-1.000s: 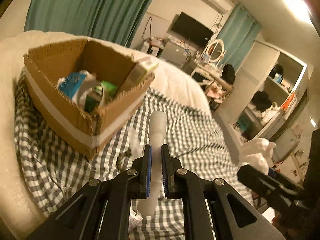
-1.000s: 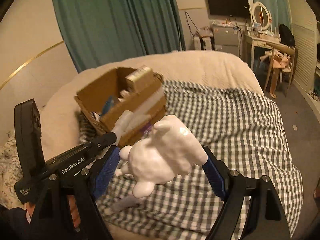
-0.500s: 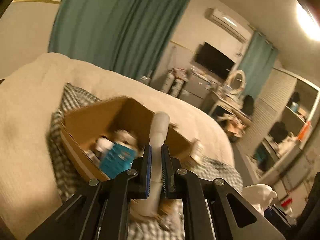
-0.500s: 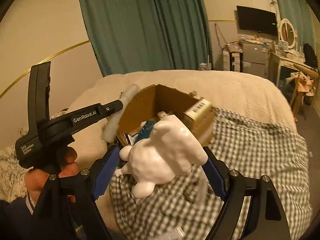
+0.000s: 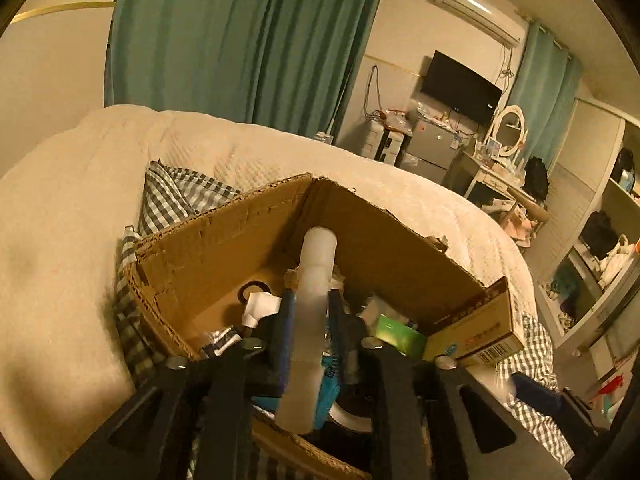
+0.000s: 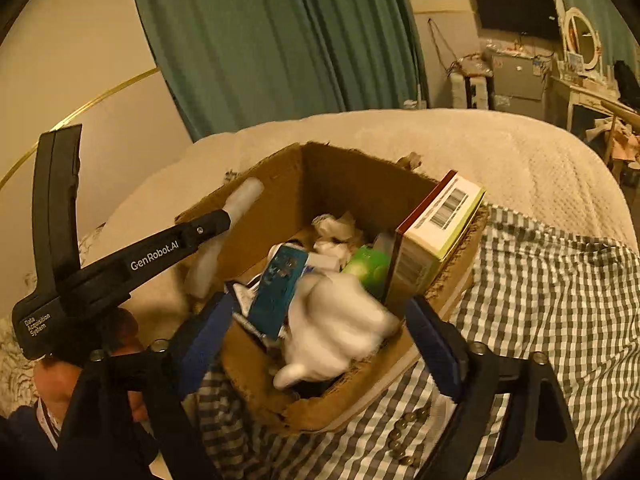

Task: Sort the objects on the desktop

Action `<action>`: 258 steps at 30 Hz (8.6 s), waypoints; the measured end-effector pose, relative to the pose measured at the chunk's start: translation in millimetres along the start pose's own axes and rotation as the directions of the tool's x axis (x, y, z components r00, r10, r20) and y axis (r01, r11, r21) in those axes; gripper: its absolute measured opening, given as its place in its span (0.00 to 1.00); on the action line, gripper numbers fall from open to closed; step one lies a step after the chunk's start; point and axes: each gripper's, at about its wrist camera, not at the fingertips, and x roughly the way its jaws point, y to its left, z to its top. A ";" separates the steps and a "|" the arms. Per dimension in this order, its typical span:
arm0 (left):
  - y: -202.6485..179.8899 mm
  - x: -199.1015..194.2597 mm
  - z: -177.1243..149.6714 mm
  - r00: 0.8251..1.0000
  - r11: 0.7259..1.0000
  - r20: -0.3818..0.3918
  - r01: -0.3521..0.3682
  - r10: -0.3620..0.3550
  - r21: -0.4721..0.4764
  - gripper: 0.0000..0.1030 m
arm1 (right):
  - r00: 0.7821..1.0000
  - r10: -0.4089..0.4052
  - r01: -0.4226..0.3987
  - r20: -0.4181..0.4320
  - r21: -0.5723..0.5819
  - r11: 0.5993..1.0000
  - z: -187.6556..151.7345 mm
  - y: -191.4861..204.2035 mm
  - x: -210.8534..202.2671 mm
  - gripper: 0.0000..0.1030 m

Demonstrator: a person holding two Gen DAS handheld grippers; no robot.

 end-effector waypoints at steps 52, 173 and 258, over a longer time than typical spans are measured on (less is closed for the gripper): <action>-157.7 -29.4 -262.8 0.743 0.940 -0.653 0.103 0.144 0.325 0.27 | 0.958 -0.277 0.286 -0.074 0.191 0.939 -195.5 -102.2 -188.5 0.89; -58.8 -131.2 -62.8 0.999 0.993 0.026 0.045 -0.043 -0.107 0.26 | 0.999 -0.016 0.018 -0.040 0.064 0.998 -30.5 3.0 -89.2 0.24; -136.7 39.1 -206.2 0.920 1.000 -0.393 0.012 -0.001 0.026 0.11 | 0.933 -0.352 0.359 -0.077 0.299 0.884 -149.6 -166.3 -88.3 0.93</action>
